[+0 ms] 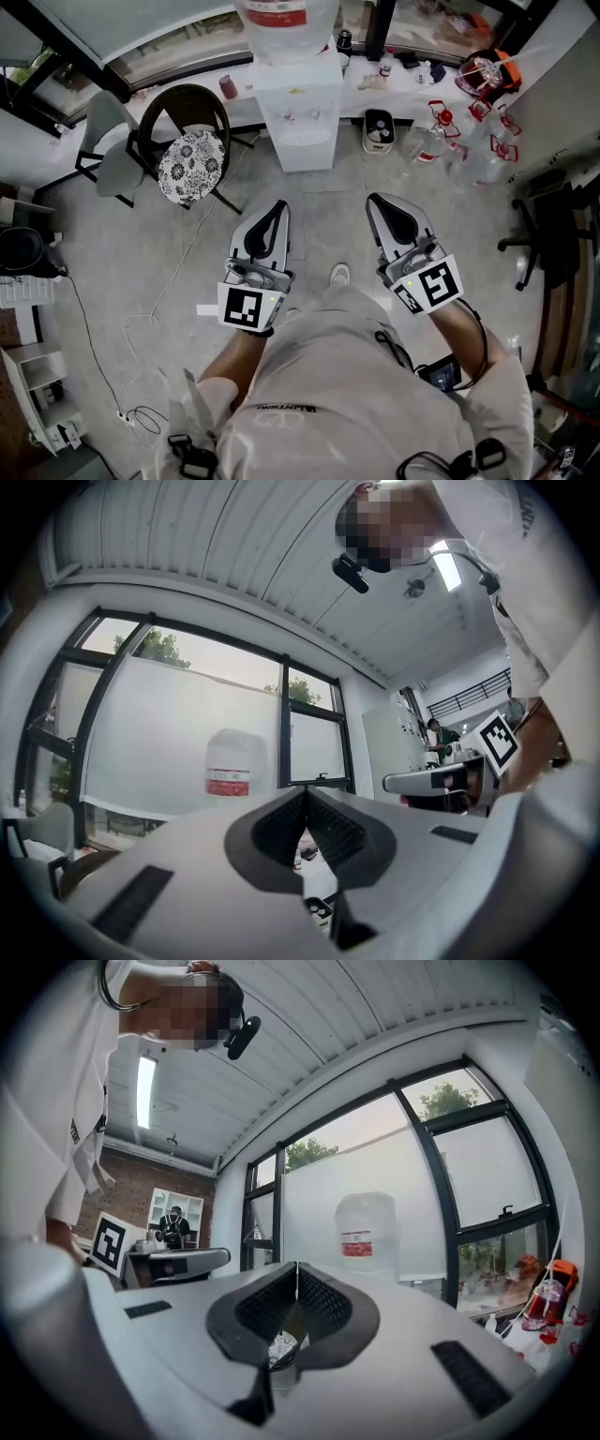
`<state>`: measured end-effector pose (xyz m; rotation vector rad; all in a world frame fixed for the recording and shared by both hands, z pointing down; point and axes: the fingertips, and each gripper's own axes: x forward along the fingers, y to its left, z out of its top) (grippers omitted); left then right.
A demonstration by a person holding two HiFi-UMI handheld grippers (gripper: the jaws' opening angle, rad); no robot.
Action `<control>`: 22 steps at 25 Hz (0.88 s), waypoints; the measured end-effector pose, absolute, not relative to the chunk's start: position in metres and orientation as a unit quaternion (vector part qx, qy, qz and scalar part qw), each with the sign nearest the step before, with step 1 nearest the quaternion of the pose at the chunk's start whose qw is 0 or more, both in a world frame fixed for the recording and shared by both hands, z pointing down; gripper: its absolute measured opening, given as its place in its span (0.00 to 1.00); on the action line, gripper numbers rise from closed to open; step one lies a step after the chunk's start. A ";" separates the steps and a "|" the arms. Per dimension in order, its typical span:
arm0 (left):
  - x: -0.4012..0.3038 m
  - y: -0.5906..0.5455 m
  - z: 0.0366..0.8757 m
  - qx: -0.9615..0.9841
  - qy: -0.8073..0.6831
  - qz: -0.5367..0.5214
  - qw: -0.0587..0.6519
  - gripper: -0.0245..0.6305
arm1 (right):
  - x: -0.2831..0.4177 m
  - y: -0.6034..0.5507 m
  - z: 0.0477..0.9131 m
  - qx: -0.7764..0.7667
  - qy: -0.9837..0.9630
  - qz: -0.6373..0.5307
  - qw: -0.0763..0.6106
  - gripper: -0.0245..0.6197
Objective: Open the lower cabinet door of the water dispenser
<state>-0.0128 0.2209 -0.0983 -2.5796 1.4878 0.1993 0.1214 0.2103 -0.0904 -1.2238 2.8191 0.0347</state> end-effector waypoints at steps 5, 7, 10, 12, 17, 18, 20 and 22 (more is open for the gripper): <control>0.006 0.179 -0.102 -0.847 0.521 0.064 0.081 0.04 | 0.144 0.163 -0.086 -0.379 0.925 -0.005 0.037 0.06; 0.010 0.165 -0.103 -0.843 0.528 0.065 0.083 0.04 | 0.150 0.146 -0.083 -0.373 0.927 -0.010 0.039 0.06; 0.013 0.147 -0.099 -0.838 0.537 0.055 0.075 0.04 | 0.156 0.122 -0.077 -0.370 0.928 -0.020 0.041 0.06; 0.014 0.141 -0.095 -0.838 0.538 0.050 0.071 0.04 | 0.156 0.113 -0.073 -0.367 0.929 -0.026 0.040 0.06; 0.005 0.115 -0.087 -0.841 0.536 0.041 0.058 0.04 | 0.146 0.091 -0.069 -0.367 0.929 -0.033 0.032 0.06; 0.003 0.109 -0.087 -0.843 0.534 0.044 0.058 0.04 | 0.143 0.087 -0.068 -0.368 0.929 -0.032 0.029 0.06; -0.002 0.100 -0.087 -0.845 0.528 0.053 0.060 0.04 | 0.137 0.083 -0.066 -0.372 0.928 -0.031 0.021 0.06; -0.007 0.092 -0.082 -0.851 0.521 0.046 0.046 0.04 | 0.131 0.078 -0.064 -0.380 0.924 -0.035 0.018 0.06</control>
